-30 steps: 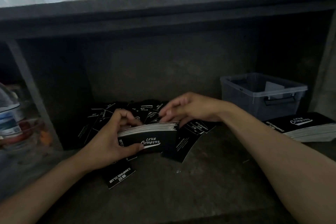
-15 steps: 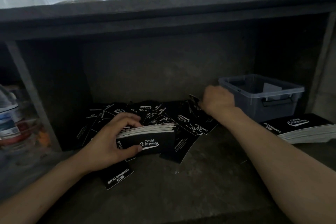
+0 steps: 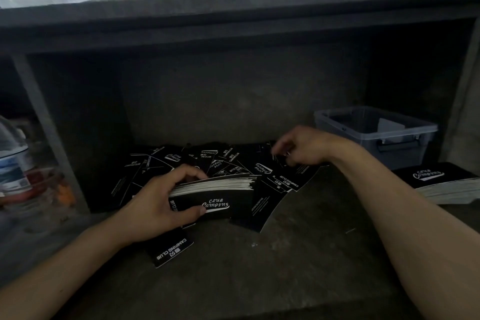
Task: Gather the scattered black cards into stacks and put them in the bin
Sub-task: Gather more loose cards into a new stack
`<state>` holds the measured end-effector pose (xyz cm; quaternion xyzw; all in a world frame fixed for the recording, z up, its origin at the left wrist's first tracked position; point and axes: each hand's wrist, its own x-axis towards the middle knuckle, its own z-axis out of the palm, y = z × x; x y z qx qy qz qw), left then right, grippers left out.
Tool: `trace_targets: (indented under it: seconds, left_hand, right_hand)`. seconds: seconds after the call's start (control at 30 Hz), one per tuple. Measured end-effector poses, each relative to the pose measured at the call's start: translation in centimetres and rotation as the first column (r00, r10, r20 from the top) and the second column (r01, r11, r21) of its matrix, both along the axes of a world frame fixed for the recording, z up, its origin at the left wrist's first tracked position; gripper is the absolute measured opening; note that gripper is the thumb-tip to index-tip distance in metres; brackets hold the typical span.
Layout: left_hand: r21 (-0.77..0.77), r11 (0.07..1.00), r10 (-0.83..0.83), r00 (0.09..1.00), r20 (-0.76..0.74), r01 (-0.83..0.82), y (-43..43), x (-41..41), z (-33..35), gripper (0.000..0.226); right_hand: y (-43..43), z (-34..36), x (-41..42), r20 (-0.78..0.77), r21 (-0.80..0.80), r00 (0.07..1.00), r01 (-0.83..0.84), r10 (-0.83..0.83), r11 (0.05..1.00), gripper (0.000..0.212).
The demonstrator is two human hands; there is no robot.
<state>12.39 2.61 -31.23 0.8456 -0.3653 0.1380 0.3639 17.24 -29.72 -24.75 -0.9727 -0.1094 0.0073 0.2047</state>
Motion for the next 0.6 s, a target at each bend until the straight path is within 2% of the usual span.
trace_targets:
  seconds: [0.03, 0.07, 0.1, 0.17, 0.23, 0.3, 0.37, 0.47, 0.53, 0.6]
  left_hand:
    - [0.007, 1.0, 0.0, 1.0, 0.011, 0.0, 0.0, 0.0, 0.1, 0.046]
    - [0.011, 1.0, 0.004, 1.0, 0.013, -0.004, 0.0, -0.1, 0.1, 0.045]
    - [0.014, 1.0, 0.009, 1.0, 0.014, -0.009, 0.0, -0.1, 0.1, 0.045]
    - [0.013, 1.0, 0.019, 1.0, 0.019, -0.019, 0.0, -0.1, 0.1, 0.046]
    - [0.013, 0.999, 0.035, 0.999, 0.025, -0.035, 0.1, -0.1, 0.0, 0.046]
    - [0.015, 0.999, 0.041, 0.999, 0.02, -0.041, 0.1, 0.0, 0.0, 0.046]
    - [0.017, 0.999, 0.036, 0.999, 0.016, -0.037, 0.1, -0.1, 0.0, 0.045]
    - [0.021, 0.999, 0.037, 0.999, 0.02, -0.038, -0.1, -0.2, 0.0, 0.045]
    - [0.03, 0.999, 0.042, 0.999, 0.018, -0.043, -0.1, -0.2, 0.1, 0.044]
    - [0.038, 0.998, 0.05, 0.999, 0.02, -0.051, -0.1, -0.1, 0.1, 0.041]
  right_hand:
    - [-0.5, -0.3, 0.1, -0.06, -0.203, 0.996, 0.049, -0.062, 0.978, 0.052]
    - [-0.9, -0.8, 0.3, -0.133, -0.325, 0.985, 0.059, -0.108, 0.944, 0.059]
    - [-1.0, -1.1, 0.6, -0.191, -0.35, 0.972, 0.062, -0.136, 0.935, 0.062]
    - [-0.8, -1.6, 1.0, -0.2, -0.265, 0.968, 0.096, -0.152, 0.959, 0.055]
    - [-0.5, -1.7, 1.2, -0.09, -0.204, 0.989, 0.1, -0.12, 0.974, 0.042]
    - [-0.4, -1.6, 1.3, -0.075, -0.105, 0.993, 0.086, -0.095, 0.991, 0.034]
    - [-0.7, -1.3, 1.1, -0.155, -0.006, 0.987, 0.04, -0.041, 0.999, 0.049]
    - [-1.0, -1.1, 1.0, -0.139, -0.118, 0.99, -0.011, -0.005, 0.993, 0.066]
    - [-1.1, -1.5, 1.2, -0.112, -0.139, 0.994, 0.001, -0.017, 0.99, 0.063]
    - [-1.2, -2.1, 1.6, -0.076, -0.091, 0.997, 0.008, -0.015, 0.996, 0.056]
